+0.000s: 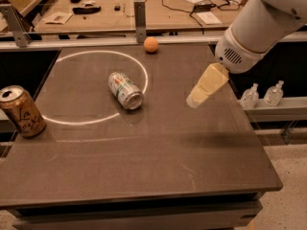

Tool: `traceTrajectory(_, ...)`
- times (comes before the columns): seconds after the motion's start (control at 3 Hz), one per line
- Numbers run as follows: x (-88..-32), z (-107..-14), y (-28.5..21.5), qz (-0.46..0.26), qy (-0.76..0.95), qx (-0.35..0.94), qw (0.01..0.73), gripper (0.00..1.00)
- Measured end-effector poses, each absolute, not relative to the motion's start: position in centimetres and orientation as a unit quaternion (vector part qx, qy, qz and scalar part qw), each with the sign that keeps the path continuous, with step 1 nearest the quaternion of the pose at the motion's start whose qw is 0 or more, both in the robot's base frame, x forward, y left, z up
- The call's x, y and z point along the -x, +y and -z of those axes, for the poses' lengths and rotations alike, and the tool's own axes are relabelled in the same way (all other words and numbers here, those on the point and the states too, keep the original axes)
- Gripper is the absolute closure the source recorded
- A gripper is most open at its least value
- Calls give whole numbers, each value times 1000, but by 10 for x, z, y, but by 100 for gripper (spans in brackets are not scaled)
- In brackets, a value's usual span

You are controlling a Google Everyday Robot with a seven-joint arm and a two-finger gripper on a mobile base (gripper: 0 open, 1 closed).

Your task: Place 7up can upright

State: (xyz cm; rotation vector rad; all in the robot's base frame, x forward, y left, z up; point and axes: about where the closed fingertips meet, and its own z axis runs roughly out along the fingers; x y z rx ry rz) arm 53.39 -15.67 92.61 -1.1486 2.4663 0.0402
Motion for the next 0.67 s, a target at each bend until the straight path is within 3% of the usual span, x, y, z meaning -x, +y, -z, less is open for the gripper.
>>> traceTrajectory(0.67, -580, -930, -89, -18, 894, 405, 189, 0)
